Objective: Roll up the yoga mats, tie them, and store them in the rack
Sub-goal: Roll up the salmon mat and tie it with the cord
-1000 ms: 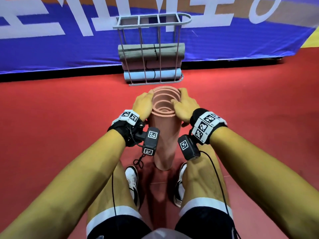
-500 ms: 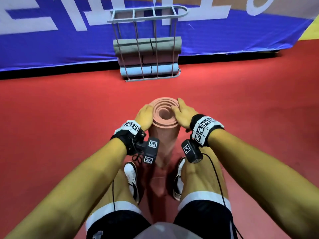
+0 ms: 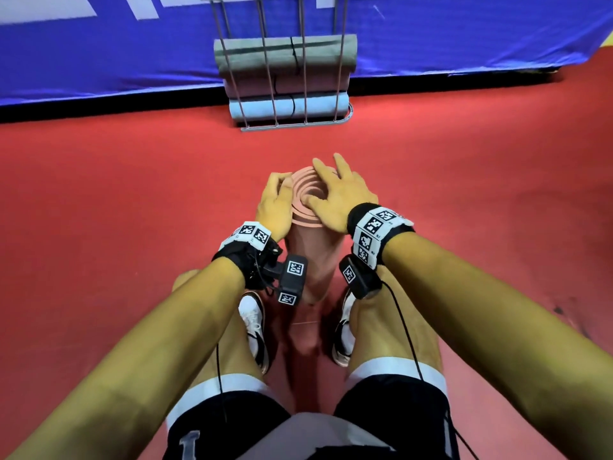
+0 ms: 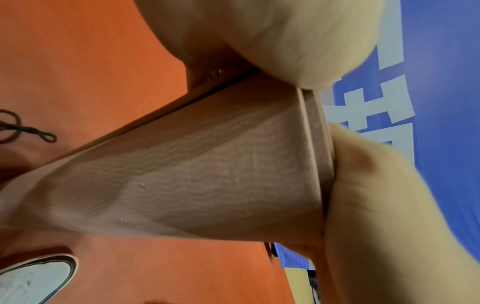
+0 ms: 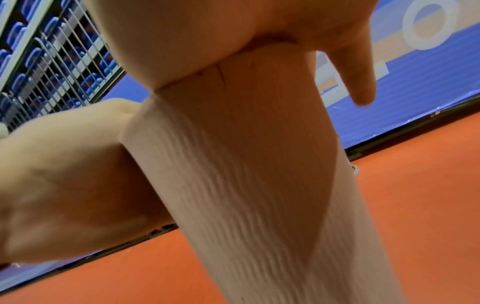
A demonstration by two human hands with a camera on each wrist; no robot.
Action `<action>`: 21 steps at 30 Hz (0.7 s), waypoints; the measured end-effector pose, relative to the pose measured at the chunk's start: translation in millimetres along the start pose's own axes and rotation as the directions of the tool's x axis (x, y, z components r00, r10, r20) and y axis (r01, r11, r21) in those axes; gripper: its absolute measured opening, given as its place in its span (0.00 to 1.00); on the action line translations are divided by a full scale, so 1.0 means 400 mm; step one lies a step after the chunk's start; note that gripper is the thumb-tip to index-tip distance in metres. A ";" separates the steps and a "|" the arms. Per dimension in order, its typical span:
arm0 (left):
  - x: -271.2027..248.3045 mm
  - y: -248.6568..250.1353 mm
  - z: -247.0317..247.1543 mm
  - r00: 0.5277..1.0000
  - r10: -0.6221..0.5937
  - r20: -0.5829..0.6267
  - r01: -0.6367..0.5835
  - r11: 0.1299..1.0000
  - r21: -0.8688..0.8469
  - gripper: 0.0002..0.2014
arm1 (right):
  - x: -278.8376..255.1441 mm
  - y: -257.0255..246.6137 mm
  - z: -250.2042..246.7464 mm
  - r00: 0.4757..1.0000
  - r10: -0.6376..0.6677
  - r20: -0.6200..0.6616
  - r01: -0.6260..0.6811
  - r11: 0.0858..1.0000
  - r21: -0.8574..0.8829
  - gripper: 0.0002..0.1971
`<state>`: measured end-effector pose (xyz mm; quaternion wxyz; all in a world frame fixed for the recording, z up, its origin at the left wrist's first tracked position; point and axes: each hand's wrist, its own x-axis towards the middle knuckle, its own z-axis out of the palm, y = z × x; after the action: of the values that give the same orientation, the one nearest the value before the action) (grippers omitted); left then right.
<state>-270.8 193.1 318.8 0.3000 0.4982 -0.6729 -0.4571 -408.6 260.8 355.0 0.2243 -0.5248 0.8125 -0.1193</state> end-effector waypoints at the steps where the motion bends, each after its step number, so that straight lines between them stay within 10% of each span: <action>1: 0.002 0.000 -0.002 1.000 0.009 0.009 -0.009 1.000 0.019 0.13 | -0.002 0.001 -0.002 1.000 0.005 -0.004 -0.005 1.000 0.015 0.39; 8: -0.034 -0.003 -0.010 0.998 0.057 0.023 -0.058 0.995 0.078 0.17 | -0.071 0.005 0.027 0.980 0.121 -0.156 -0.084 0.971 0.226 0.43; 12: -0.048 0.006 -0.011 0.991 -0.093 0.096 0.096 0.995 -0.030 0.14 | -0.067 0.010 0.001 0.958 0.288 0.018 -0.266 0.858 0.440 0.36; 21: -0.057 0.045 -0.041 0.991 -0.120 0.062 0.115 0.991 0.072 0.22 | -0.074 -0.021 -0.041 0.979 0.204 -0.004 -0.182 0.879 0.440 0.26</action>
<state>-256.3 211.1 343.0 0.2328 0.5316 -0.6672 -0.4669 -399.8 283.5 380.1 0.3268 -0.3744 0.8183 -0.2888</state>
